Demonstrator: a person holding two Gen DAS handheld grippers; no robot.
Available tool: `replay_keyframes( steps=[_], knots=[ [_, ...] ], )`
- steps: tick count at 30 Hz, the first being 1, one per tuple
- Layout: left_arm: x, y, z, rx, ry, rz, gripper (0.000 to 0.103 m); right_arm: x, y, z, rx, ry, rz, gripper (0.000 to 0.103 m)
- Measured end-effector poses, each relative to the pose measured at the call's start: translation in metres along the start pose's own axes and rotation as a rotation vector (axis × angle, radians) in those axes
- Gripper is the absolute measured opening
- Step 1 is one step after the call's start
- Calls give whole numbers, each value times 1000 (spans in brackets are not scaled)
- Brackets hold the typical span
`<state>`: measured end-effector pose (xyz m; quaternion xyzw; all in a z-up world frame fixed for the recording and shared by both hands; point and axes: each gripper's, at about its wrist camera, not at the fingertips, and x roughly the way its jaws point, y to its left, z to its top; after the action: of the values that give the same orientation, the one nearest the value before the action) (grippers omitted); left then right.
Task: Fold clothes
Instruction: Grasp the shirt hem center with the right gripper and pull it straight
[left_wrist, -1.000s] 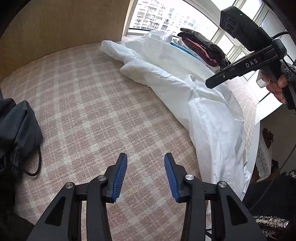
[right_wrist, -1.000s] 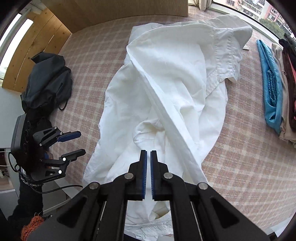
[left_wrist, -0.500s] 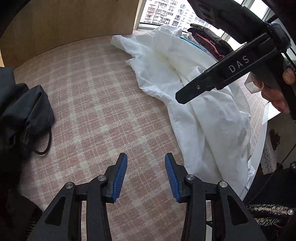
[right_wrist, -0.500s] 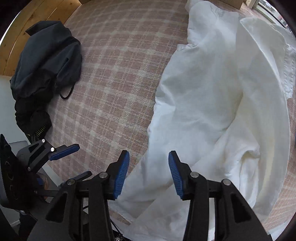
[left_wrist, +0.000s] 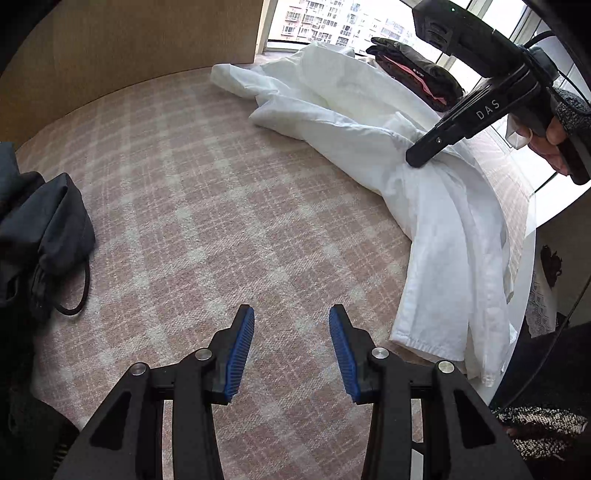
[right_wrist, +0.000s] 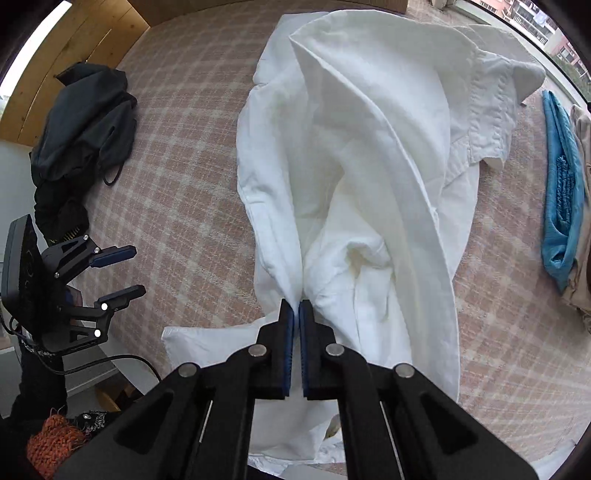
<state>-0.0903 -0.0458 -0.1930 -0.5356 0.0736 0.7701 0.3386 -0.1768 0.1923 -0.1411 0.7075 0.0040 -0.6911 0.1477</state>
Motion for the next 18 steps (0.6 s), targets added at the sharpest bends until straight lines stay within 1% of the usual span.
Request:
replay_keyframes(
  steps=[3,5,7,9,12,14,16,18],
  knots=[
    [11,-7,17,4,3,-39,40,-20,-22,-7,28,-29,2,3],
    [21,-14,29,11,2,-56,40,-32,-31,-11,38,-53,-3,3],
    [31,-18,43,-3,-5,-77,40,-38,-37,-13,45,-70,-6,3],
    [43,-21,58,-30,-8,-109,40,-42,-42,-17,45,-71,6,3],
    [62,-26,76,-72,3,-192,40,-41,-44,-18,36,-73,20,3],
    [75,-33,85,-64,17,-219,40,-40,-45,-18,31,-74,30,3],
    [83,-42,93,-39,18,-218,40,-40,-47,-18,25,-75,39,3],
    [90,-49,103,-32,20,-251,39,-39,-48,-19,20,-77,49,3]
  ],
)
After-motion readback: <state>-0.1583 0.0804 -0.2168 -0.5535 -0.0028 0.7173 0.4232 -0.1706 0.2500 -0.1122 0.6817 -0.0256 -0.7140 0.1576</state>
